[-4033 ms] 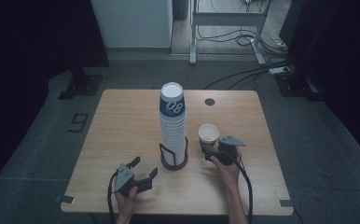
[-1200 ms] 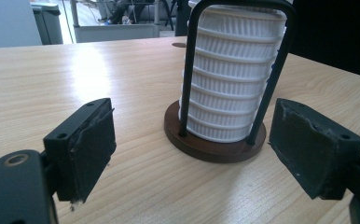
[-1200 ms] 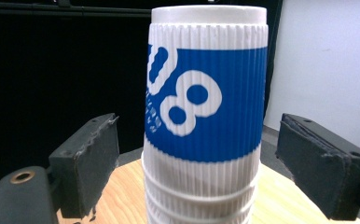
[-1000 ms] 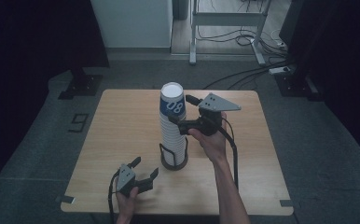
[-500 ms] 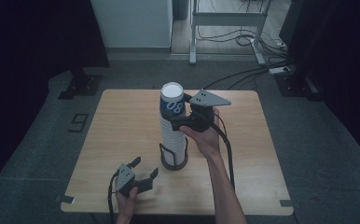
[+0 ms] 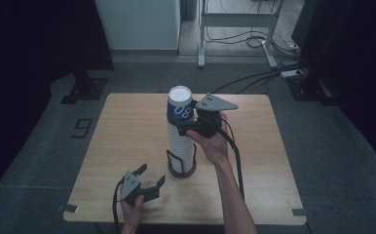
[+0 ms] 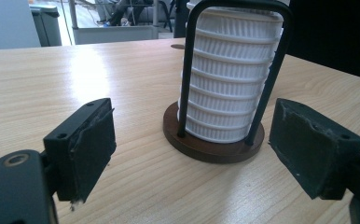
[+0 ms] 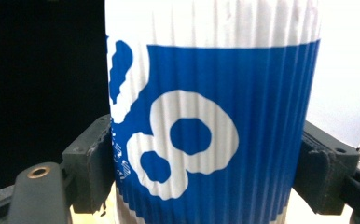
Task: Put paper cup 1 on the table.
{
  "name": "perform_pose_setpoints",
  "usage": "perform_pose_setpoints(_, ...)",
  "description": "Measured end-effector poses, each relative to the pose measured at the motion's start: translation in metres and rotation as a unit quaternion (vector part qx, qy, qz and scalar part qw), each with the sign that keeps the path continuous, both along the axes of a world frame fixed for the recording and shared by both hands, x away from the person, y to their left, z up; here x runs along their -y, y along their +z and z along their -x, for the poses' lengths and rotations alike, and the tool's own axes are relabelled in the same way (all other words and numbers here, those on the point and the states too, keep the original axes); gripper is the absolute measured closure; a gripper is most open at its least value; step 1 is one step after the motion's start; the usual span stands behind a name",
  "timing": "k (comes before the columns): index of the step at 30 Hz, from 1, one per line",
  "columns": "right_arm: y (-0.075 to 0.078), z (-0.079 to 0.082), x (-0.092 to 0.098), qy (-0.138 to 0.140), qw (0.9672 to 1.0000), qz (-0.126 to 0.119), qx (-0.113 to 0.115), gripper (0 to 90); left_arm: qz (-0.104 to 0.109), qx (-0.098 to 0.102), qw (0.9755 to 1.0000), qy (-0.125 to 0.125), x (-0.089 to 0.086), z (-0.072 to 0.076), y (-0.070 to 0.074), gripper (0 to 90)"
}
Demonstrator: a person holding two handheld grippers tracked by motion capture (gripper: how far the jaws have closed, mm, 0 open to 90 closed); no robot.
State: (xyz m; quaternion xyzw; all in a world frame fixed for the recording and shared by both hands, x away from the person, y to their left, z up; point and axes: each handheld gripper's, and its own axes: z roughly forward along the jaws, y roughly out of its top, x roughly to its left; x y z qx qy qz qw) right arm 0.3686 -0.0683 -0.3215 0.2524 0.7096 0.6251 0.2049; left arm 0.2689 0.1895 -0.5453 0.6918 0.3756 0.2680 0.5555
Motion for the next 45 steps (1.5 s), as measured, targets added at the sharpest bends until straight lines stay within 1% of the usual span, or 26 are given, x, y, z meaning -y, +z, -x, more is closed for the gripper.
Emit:
perform_pose_setpoints(9,-0.001,-0.001,-0.001,-0.005,1.0000,-0.001,0.005,18.6,0.003,0.000,1.0000,-0.001,-0.001,0.000,0.000,14.4)
perform_pose_setpoints(12,0.000,-0.001,0.000,-0.006,0.9999,-0.009,0.012,19.1,0.004,0.000,1.0000,-0.001,-0.001,0.000,0.000,14.4)
perform_pose_setpoints(14,0.002,0.001,0.001,-0.008,0.9997,-0.018,0.018,19.4,0.004,0.001,1.0000,0.000,-0.001,0.000,0.000,14.4)
perform_pose_setpoints(18,0.008,0.002,0.001,-0.008,0.9997,-0.016,0.018,19.5,0.003,0.002,1.0000,0.000,0.000,0.000,0.000,14.4)
perform_pose_setpoints(20,0.008,0.002,0.002,-0.010,0.9995,-0.023,0.018,19.7,0.003,0.002,1.0000,-0.001,0.000,0.000,0.000,14.4)
perform_pose_setpoints(27,0.013,0.002,0.003,-0.010,0.9993,-0.031,0.021,20.0,0.004,0.001,1.0000,-0.002,0.000,0.001,0.000,14.4)
perform_pose_setpoints(28,0.016,0.003,0.003,-0.009,0.9991,-0.033,0.026,20.2,0.004,0.001,1.0000,-0.001,0.000,0.001,0.000,14.4)
perform_pose_setpoints(31,0.019,0.005,0.003,-0.010,0.9989,-0.037,0.028,20.5,0.004,0.001,1.0000,-0.002,0.000,0.001,0.000,14.4)
perform_pose_setpoints(33,0.021,0.005,0.003,-0.008,0.9985,-0.045,0.028,20.7,0.005,0.001,1.0000,-0.002,0.000,0.001,0.000,14.4)
perform_pose_setpoints(35,0.022,0.005,0.004,-0.009,0.9986,-0.043,0.031,20.7,0.005,0.000,1.0000,-0.002,0.000,0.001,0.000,14.4)
perform_pose_setpoints(37,0.026,0.006,0.004,-0.011,0.9983,-0.046,0.033,21.0,0.003,0.000,1.0000,-0.003,0.000,0.001,0.000,14.4)
perform_pose_setpoints(40,0.029,0.005,0.004,-0.011,0.9984,-0.046,0.031,21.3,0.003,0.000,1.0000,-0.003,0.000,0.001,0.000,14.4)
perform_pose_setpoints(43,0.031,0.005,0.003,-0.008,0.9982,-0.049,0.033,21.5,0.002,-0.001,1.0000,-0.003,0.000,0.000,0.000,14.4)
perform_pose_setpoints(45,0.033,0.005,0.003,-0.011,0.9977,-0.057,0.034,21.7,0.003,-0.001,1.0000,-0.003,0.000,0.001,0.000,14.4)
